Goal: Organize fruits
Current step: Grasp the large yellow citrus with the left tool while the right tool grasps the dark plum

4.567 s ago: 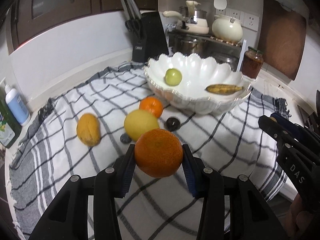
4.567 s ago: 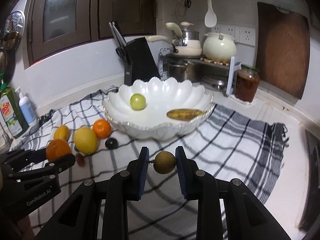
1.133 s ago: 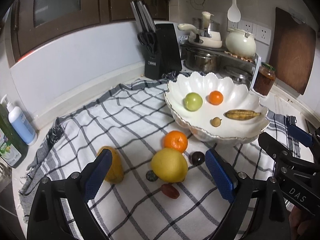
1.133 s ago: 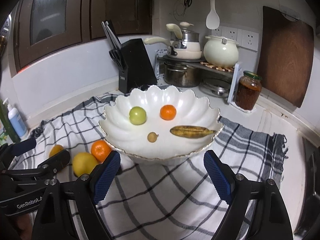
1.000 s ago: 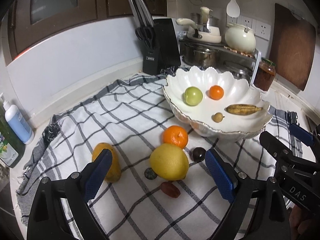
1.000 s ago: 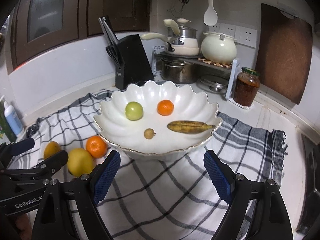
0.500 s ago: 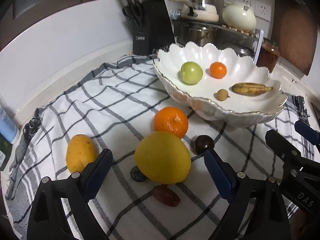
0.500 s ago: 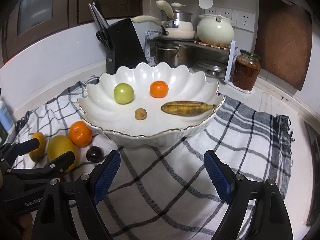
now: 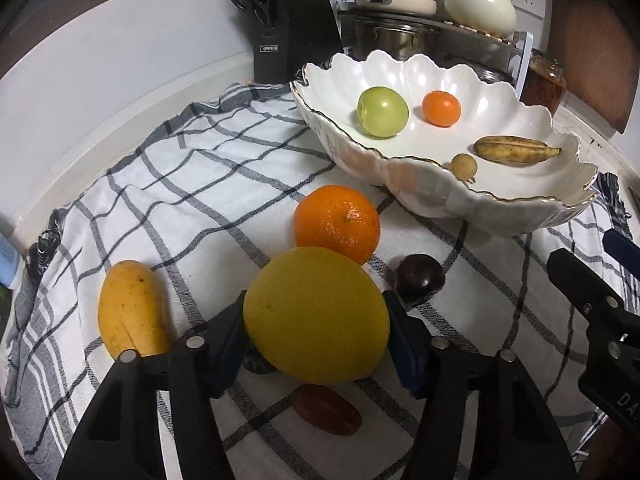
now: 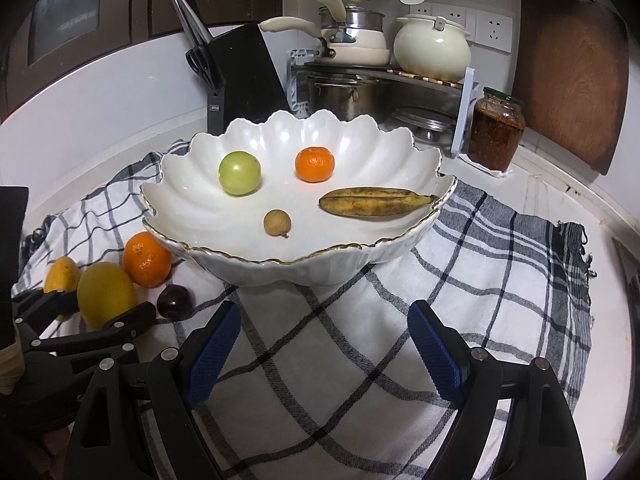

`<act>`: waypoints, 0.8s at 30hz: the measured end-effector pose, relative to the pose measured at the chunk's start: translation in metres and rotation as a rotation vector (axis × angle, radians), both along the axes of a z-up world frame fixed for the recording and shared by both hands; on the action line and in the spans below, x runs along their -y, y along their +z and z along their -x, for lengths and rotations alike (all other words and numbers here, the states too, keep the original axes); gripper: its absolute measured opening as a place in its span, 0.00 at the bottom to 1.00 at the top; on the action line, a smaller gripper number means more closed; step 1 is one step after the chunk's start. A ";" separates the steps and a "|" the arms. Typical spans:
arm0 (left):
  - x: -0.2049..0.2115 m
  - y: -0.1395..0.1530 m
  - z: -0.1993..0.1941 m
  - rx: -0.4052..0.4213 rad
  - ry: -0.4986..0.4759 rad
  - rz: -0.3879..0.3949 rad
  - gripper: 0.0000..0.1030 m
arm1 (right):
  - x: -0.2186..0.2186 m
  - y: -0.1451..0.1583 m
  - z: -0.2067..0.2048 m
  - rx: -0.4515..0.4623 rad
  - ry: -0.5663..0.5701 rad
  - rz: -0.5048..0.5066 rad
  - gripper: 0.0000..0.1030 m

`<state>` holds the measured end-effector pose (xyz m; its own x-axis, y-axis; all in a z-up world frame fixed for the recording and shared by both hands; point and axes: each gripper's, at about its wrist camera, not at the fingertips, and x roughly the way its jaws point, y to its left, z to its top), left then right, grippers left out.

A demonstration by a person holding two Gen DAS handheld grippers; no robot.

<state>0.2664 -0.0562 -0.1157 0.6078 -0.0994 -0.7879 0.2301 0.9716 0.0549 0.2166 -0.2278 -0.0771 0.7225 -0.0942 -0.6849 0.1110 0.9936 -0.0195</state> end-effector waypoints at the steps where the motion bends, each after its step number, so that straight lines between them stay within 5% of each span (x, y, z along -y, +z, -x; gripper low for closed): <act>1: 0.000 0.000 0.000 -0.001 -0.001 -0.002 0.59 | -0.001 0.000 0.000 0.001 0.001 0.002 0.84; 24: -0.067 0.040 0.030 0.083 0.135 0.032 0.58 | -0.054 0.004 -0.005 0.002 0.163 -0.033 0.83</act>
<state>0.2366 0.0111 -0.0757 0.6799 -0.0368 -0.7324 0.0936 0.9949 0.0369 0.2219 -0.1740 -0.0730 0.7279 0.0463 -0.6842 -0.0512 0.9986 0.0131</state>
